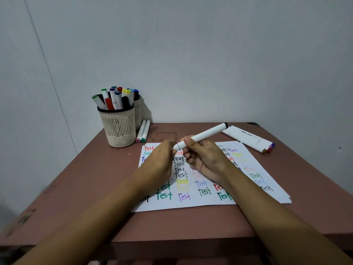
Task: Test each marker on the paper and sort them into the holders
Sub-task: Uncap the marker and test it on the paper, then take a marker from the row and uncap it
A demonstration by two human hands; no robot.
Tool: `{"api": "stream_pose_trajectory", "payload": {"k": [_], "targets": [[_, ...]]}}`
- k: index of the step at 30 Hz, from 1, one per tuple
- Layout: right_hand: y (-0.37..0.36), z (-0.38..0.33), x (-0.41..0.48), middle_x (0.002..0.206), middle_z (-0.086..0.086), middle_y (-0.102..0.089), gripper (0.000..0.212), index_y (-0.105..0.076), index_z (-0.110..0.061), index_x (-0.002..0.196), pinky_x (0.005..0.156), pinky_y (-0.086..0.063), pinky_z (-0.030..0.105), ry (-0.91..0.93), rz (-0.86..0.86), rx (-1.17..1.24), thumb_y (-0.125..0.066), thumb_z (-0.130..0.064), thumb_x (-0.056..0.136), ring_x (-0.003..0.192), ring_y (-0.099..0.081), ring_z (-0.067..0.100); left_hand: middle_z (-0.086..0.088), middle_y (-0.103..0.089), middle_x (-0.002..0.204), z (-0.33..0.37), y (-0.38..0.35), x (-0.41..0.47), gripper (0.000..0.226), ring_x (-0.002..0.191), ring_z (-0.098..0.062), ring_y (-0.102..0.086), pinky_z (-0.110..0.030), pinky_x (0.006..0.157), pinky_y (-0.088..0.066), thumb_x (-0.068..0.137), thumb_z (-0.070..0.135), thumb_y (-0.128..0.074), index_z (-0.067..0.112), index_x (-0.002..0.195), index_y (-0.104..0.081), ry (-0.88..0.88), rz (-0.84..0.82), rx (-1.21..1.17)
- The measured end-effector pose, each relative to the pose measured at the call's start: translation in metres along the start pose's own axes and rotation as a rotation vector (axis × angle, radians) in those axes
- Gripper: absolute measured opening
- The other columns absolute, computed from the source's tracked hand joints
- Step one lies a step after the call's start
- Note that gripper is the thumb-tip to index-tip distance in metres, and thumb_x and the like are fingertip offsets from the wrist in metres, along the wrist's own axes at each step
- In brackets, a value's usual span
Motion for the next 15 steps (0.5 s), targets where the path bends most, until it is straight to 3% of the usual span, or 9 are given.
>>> {"api": "stream_pose_trajectory", "payload": {"k": [4,6,11,15], "targets": [[0.001,-0.001,0.001,0.055,-0.001,-0.056,0.010,-0.057,-0.007,0.089,0.039,-0.038,0.015,-0.003,0.003,-0.018,-0.056,-0.016,0.093,0.043,-0.051,0.005,0.015,-0.037,0.068,-0.003,-0.002,0.000,0.025,0.067,0.003,-0.046,-0.005,0.062,-0.032,0.097,0.016,-0.037,-0.001,0.106,-0.053,0.023,-0.008,-0.035],[0.001,-0.001,0.002,0.055,0.000,-0.057,0.010,-0.058,-0.006,0.089,0.040,-0.039,0.015,-0.008,0.005,0.004,-0.056,-0.016,0.092,0.044,-0.052,0.006,0.011,-0.043,0.066,-0.012,0.000,0.001,0.016,0.060,-0.003,-0.045,-0.011,0.057,-0.032,0.098,0.016,-0.043,0.007,0.104,-0.054,0.112,-0.007,-0.083],[0.004,-0.004,0.001,0.061,0.003,-0.060,0.015,-0.067,-0.009,0.089,0.045,-0.045,0.017,-0.069,-0.015,0.130,-0.060,-0.022,0.085,0.051,-0.055,0.009,0.001,-0.062,0.069,-0.038,0.000,0.002,0.011,0.064,-0.007,-0.059,-0.019,0.059,-0.047,0.088,0.008,-0.057,0.011,0.097,-0.064,0.462,0.029,-0.758],[0.006,0.000,-0.001,0.065,0.005,-0.062,0.024,-0.067,-0.009,0.088,0.047,-0.049,0.020,-0.115,0.009,0.216,-0.065,-0.028,0.073,0.052,-0.058,0.012,0.001,-0.048,0.056,-0.050,0.007,-0.002,0.007,0.052,-0.009,-0.043,-0.020,0.049,-0.035,0.086,0.004,-0.057,0.006,0.088,-0.063,0.574,0.141,-0.948]]}}
Point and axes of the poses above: each hand's wrist, its own x-axis towards the middle knuckle, its own y-axis out of the back of the hand, z = x × y, the point moved 9 cm from there along x, towards the middle knuckle
